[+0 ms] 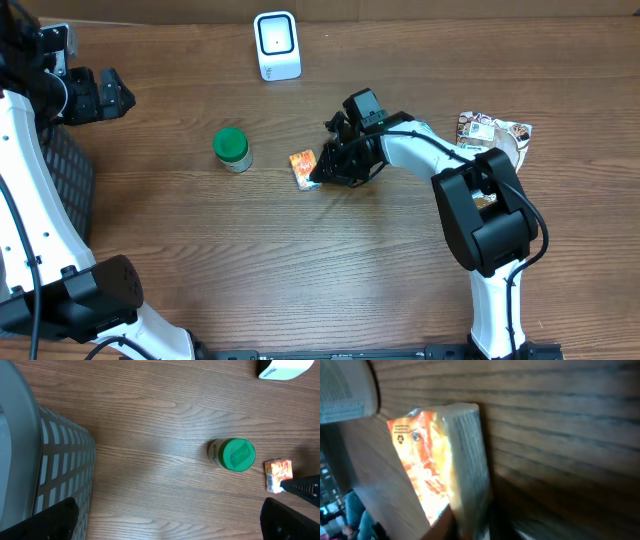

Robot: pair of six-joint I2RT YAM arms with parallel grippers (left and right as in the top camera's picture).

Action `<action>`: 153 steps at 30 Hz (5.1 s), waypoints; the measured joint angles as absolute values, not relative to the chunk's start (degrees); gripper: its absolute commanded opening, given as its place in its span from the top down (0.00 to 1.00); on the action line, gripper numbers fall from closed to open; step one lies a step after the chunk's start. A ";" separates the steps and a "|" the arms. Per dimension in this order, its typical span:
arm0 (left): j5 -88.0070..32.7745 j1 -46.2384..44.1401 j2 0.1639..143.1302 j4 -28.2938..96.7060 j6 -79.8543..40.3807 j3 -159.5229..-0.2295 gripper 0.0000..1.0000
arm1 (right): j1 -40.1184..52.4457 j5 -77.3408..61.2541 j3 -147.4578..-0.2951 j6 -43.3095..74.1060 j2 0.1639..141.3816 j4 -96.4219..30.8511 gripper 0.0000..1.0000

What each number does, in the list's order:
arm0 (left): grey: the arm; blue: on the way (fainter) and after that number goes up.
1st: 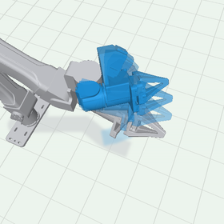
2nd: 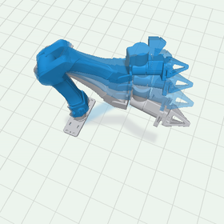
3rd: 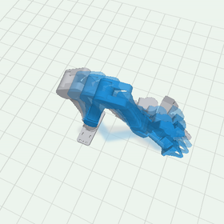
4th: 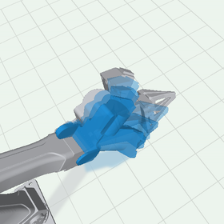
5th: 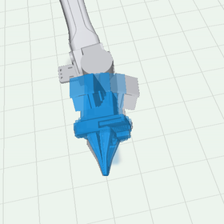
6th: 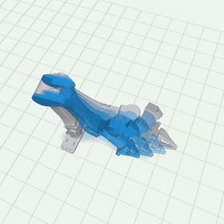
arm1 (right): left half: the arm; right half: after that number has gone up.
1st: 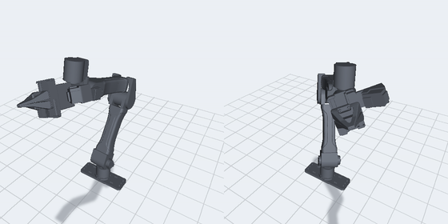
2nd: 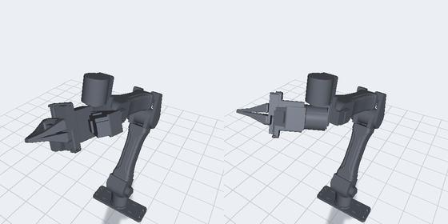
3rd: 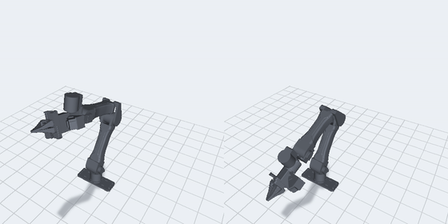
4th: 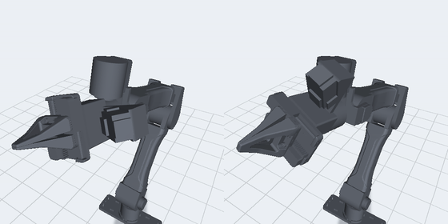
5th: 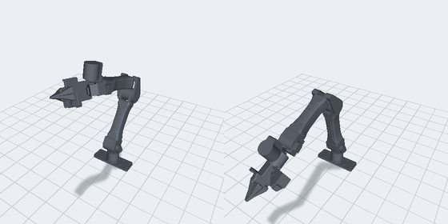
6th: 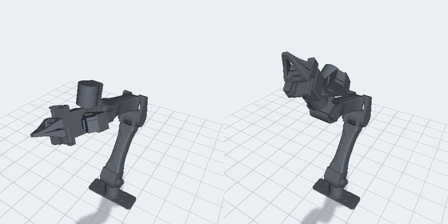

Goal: Scan the item barcode
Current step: 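Grasp the orange box with the right gripper and lift it, then hold the orange box in front of the white scanner, then carry the orange box to the right-side pile and release it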

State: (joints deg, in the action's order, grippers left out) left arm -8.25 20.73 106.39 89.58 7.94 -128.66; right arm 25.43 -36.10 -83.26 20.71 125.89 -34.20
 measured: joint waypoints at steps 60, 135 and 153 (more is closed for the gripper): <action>-8.25 20.73 106.39 89.49 7.94 -128.64 0.00 | 17.34 -23.35 -111.79 16.43 116.25 -74.08 0.96; -8.23 20.73 106.39 89.58 7.94 -128.68 0.01 | 26.48 -3.01 -129.10 -4.21 107.98 -66.17 0.96; -8.29 20.73 106.39 89.58 7.94 -128.68 0.00 | 5.17 0.89 -101.93 16.95 106.48 -81.95 0.96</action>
State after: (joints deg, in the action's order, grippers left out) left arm -8.29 20.73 106.39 89.58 7.94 -128.68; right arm 5.17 0.89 -101.93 16.95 106.48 -81.95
